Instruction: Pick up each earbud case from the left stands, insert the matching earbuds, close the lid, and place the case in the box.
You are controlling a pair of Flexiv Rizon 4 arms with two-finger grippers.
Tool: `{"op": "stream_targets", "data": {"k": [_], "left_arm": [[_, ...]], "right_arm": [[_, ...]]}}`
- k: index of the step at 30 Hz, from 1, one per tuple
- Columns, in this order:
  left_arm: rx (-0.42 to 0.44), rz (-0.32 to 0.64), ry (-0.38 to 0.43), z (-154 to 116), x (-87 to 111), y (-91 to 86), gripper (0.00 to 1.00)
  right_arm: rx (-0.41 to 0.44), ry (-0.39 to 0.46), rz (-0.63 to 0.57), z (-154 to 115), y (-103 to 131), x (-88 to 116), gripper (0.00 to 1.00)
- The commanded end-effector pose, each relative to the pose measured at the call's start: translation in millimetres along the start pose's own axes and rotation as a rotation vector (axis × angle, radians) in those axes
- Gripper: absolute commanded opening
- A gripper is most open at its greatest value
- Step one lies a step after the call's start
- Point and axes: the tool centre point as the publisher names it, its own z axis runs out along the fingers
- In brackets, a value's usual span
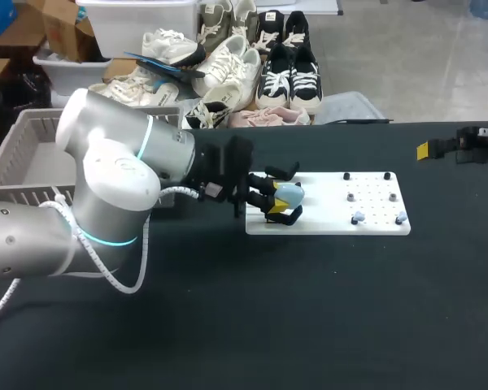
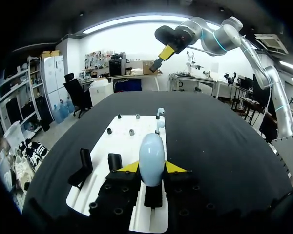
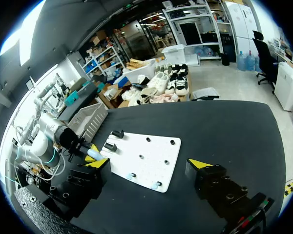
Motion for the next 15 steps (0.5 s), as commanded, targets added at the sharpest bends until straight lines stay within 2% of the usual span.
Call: {"op": "stream_targets", "data": {"k": [1,15], "left_arm": [[-0.003,-0.003,0.008,-8,-13.5,-0.9,0.0],[-0.037,0.002,-0.003,-5,-57.9,6.9,0.0]], "right_arm": [[-0.003,0.001,-0.001,1,-1,0,1.0],[-0.003,0.001,-0.001,1,-1,0,1.0]]}}
